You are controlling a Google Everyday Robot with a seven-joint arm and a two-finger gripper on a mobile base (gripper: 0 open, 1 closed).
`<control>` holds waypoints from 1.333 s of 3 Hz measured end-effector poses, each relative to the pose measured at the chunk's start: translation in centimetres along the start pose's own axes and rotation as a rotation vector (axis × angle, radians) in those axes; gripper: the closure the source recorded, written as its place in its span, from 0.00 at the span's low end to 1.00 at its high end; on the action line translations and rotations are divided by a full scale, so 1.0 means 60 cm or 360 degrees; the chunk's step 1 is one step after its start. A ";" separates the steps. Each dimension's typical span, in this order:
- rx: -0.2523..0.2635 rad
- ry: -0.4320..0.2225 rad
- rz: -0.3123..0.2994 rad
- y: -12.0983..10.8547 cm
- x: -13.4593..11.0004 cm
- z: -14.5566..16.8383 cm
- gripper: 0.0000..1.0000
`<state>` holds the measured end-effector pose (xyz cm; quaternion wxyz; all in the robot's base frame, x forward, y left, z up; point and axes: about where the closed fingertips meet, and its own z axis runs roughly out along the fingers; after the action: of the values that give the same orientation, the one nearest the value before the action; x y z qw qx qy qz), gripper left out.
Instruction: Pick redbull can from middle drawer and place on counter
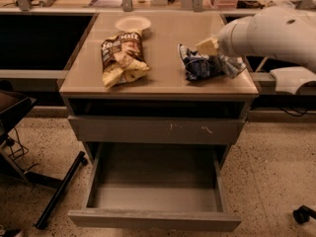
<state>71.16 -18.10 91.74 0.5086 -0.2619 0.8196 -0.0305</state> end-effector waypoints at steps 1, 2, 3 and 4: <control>0.0018 -0.0022 -0.0057 -0.031 -0.056 0.075 1.00; -0.0034 -0.0035 -0.0094 -0.032 -0.091 0.151 1.00; -0.0165 -0.0101 -0.0170 -0.002 -0.129 0.213 1.00; -0.0341 -0.0246 -0.0252 0.052 -0.181 0.253 1.00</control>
Offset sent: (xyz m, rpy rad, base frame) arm 0.1930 0.0550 0.1020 -0.0110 -0.1809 0.1115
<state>86.53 -7.11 92.34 0.5353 -0.3800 0.7534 0.0373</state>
